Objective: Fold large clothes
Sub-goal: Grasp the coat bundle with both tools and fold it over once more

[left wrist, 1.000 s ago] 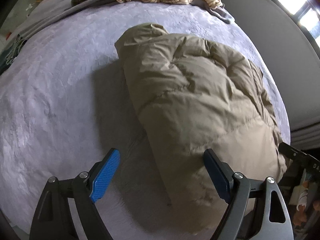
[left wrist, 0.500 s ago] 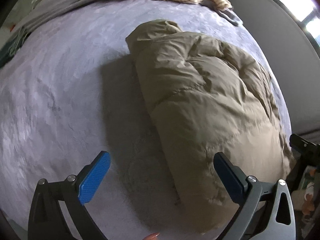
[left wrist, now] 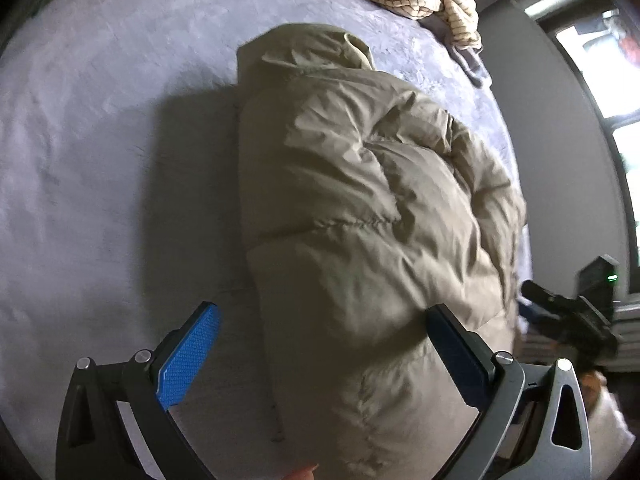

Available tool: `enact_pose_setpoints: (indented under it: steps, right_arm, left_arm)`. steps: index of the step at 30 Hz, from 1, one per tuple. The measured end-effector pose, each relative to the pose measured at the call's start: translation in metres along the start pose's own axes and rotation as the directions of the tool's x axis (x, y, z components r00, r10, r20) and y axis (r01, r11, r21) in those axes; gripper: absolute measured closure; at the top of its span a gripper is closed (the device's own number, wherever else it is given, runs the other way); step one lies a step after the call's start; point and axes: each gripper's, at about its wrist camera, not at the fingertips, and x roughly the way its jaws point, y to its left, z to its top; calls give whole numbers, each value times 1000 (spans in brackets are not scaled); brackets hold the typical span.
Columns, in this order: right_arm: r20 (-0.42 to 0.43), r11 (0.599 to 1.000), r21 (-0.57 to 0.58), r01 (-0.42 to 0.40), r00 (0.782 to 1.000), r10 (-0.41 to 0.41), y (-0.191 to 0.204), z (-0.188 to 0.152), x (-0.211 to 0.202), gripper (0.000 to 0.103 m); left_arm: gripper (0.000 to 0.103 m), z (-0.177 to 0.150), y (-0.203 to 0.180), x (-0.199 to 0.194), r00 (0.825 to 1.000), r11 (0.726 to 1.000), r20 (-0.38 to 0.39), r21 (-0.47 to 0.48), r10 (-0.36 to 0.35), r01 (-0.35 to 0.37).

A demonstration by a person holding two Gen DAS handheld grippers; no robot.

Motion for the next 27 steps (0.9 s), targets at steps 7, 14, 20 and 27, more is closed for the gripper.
enact_pose_setpoints:
  steps: [7, 14, 20, 27]
  right_arm:
    - [-27, 978, 122, -172, 984, 176, -44, 24, 28, 19]
    - [-61, 905, 256, -340, 928, 366, -70, 35, 70, 18]
    - [-44, 801, 261, -538, 823, 567, -49, 40, 71, 0]
    - [-294, 922, -24, -387, 884, 364, 5, 54, 87, 0]
  left_arm:
    - [0, 13, 23, 23, 987, 986, -35, -77, -154, 151]
    - [0, 21, 31, 54, 955, 949, -69, -154, -289, 276]
    - [0, 22, 29, 59, 951, 943, -67, -168, -301, 287]
    - [0, 27, 33, 74, 946, 943, -96, -152, -311, 295]
